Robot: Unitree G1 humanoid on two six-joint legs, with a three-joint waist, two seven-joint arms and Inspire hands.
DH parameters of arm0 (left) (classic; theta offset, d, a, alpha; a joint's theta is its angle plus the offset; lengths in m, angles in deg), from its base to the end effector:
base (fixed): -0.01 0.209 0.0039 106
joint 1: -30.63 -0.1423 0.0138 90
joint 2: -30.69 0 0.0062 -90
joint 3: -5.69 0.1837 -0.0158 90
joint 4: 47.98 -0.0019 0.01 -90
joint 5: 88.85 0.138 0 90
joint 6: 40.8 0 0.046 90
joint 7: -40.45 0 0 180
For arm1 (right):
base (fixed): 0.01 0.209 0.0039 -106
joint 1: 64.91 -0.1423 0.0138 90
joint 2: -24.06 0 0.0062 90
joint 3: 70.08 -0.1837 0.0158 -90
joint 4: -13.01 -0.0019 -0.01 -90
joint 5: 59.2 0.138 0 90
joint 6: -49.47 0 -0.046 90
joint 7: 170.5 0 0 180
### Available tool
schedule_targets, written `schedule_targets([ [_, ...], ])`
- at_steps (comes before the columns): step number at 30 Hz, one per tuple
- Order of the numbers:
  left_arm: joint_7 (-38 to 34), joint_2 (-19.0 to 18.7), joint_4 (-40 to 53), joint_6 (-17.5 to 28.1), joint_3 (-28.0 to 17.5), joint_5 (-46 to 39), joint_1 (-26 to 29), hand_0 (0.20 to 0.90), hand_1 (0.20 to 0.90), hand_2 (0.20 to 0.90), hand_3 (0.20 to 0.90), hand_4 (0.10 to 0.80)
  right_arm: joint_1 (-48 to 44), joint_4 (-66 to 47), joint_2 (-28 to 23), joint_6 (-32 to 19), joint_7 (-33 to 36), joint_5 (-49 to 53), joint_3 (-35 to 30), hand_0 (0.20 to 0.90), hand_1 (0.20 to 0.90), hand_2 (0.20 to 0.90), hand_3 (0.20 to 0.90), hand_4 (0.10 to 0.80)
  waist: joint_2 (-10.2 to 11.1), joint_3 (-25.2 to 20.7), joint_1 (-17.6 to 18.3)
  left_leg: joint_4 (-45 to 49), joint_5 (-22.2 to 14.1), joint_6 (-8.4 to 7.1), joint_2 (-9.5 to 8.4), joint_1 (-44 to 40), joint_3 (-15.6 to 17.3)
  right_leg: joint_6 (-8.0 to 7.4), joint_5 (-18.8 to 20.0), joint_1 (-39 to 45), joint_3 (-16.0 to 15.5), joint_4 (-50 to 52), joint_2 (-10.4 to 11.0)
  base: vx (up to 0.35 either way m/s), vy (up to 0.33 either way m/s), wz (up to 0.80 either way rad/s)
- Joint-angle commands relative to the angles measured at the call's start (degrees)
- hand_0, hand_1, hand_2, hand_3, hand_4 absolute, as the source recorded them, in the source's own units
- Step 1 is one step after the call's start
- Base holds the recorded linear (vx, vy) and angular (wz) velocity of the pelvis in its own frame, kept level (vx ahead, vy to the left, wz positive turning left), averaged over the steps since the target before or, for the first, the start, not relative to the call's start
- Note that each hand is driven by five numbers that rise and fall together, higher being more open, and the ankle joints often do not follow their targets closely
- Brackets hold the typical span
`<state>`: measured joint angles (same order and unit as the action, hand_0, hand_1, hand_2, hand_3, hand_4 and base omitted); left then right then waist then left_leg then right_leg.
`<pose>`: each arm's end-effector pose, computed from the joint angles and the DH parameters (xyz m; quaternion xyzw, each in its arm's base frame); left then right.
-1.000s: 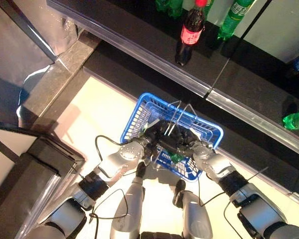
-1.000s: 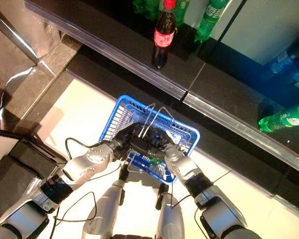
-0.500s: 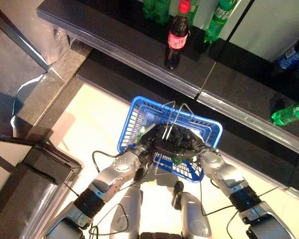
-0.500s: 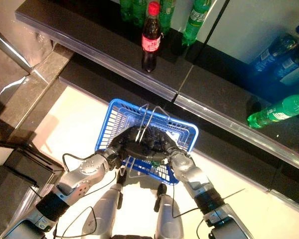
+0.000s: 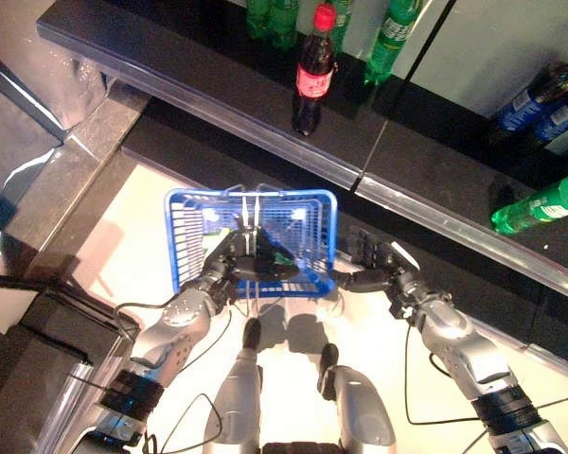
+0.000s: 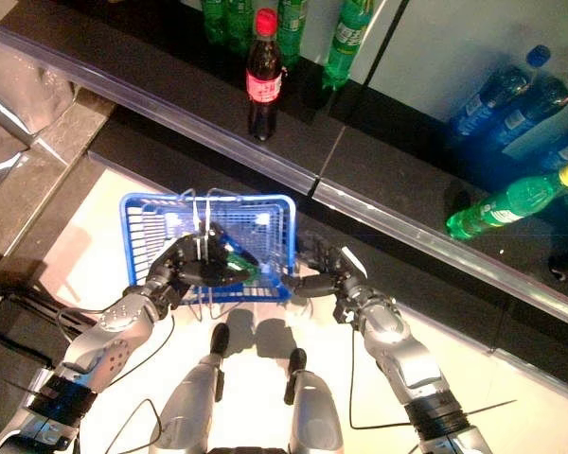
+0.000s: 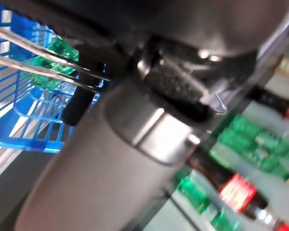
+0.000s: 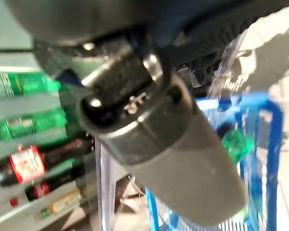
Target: Pick up the drink and place into the basket.
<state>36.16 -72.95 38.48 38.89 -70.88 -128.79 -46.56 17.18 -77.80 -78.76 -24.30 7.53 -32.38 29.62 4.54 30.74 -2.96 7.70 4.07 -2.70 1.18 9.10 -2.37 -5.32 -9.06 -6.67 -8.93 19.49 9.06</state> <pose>0.2415 0.1944 0.0763 -0.0599 0.0792 -0.0868 0.9913 0.2269 -0.2031 0.0702 -0.0340 0.1081 0.1086 0.9876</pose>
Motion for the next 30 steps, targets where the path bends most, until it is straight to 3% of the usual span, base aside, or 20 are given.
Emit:
schedule_targets([
  [1, 6.9, 4.57, 20.93, 25.7, -5.25, -4.95, 10.72, 0.3, 0.3, 0.3, 0.2, 0.1, 1.58, -6.38, -2.85, -9.01, -3.72, 4.58, -1.12, 0.9, 0.9, 0.9, 0.9, 0.8, -0.72, -11.83, 0.89, 2.2, -2.98, 1.74, 0.8, -2.16, 0.75, 0.66, 4.71, 0.75, 0.32, -1.36, 0.47, 0.0, 0.0, 0.0],
  [11, 5.94, 5.85, 19.33, 26.81, -8.09, -5.92, 2.08, 0.3, 0.3, 0.3, 0.2, 0.1, 7.66, -10.11, -2.59, -10.78, -9.96, 9.34, -4.64, 0.9, 0.9, 0.9, 0.9, 0.8, -0.38, -14.9, 1.44, -0.2, -2.85, 1.18, 1.32, -4.42, 1.55, -0.04, 5.46, 3.5, 0.9, -5.48, 0.15, 0.0, -0.017, -0.01],
  [14, 5.28, 5.9, 17.79, 26.96, -10.71, -6.16, -3.35, 0.3, 0.3, 0.3, 0.2, 0.1, 11.5, -8.94, -2.32, -9.8, -11.48, 9.35, -5.84, 0.9, 0.9, 0.9, 0.9, 0.8, -0.37, -16.51, 1.66, -1.5, -2.76, 0.91, 1.61, -5.4, 1.82, -0.2, 5.98, 4.48, 1.4, -7.51, -0.02, -0.006, -0.03, -0.04],
  [17, 17.43, 3.12, 14.16, 27.6, -21.29, -14.81, -16.13, 0.3, 0.3, 0.3, 0.2, 0.1, 17.65, -5.89, -2.57, -10.3, -16.8, 9.23, -10.37, 0.9, 0.9, 0.9, 0.9, 0.8, -0.93, -17.95, 0.8, -3.17, -2.36, 0.39, 2.13, -6.15, 2.07, -0.28, 6.64, 5.46, 1.43, -9.88, 0.1, -0.014, -0.009, -0.16],
  [19, 22.15, 3.63, 13.69, 25.3, -26.59, -15.04, -23.72, 0.3, 0.3, 0.3, 0.2, 0.1, 21.82, -3.51, -1.75, -10.54, -19.72, 7.79, -13.09, 0.9, 0.9, 0.9, 0.9, 0.8, -1.06, -19.0, -0.24, -4.25, -2.15, 0.22, 2.24, -6.51, 2.13, -0.62, 7.37, 6.19, 1.12, -11.78, 0.44, -0.031, -0.03, -0.22],
  [23, 20.06, 6.22, 11.12, 20.68, -26.91, -13.06, -26.97, 0.3, 0.3, 0.3, 0.2, 0.1, 22.67, 1.97, 0.03, -8.19, -18.3, 6.61, -12.72, 0.9, 0.9, 0.9, 0.9, 0.8, -1.07, -20.43, -1.16, -6.41, -1.5, -0.2, 2.55, -7.61, 2.08, -1.02, 8.68, 7.84, 0.91, -14.95, 0.58, 0.008, -0.045, 0.05],
  [25, 17.33, 8.32, 4.83, 15.92, -25.81, -16.75, -27.13, 0.3, 0.3, 0.3, 0.2, 0.1, 21.64, 8.22, 2.41, -7.2, -17.26, 5.94, -11.16, 0.9, 0.9, 0.9, 0.9, 0.8, -1.1, -21.96, -1.34, -8.41, -0.93, -0.75, 2.91, -9.0, 2.45, -1.37, 10.1, 9.16, 0.94, -17.76, 0.74, 0.042, -0.034, 0.01],
  [30, 13.42, 9.99, -8.87, 15.78, -24.34, -13.85, -25.88, 0.3, 0.3, 0.3, 0.2, 0.1, 20.37, 17.41, 6.17, -7.28, -13.89, 3.61, -8.42, 0.9, 0.9, 0.9, 0.9, 0.8, -1.39, -23.78, -0.72, -10.66, -0.36, -1.42, 3.73, -10.55, 3.16, -1.76, 11.64, 10.34, 1.2, -20.4, 0.96, 0.016, -0.012, -0.03],
])
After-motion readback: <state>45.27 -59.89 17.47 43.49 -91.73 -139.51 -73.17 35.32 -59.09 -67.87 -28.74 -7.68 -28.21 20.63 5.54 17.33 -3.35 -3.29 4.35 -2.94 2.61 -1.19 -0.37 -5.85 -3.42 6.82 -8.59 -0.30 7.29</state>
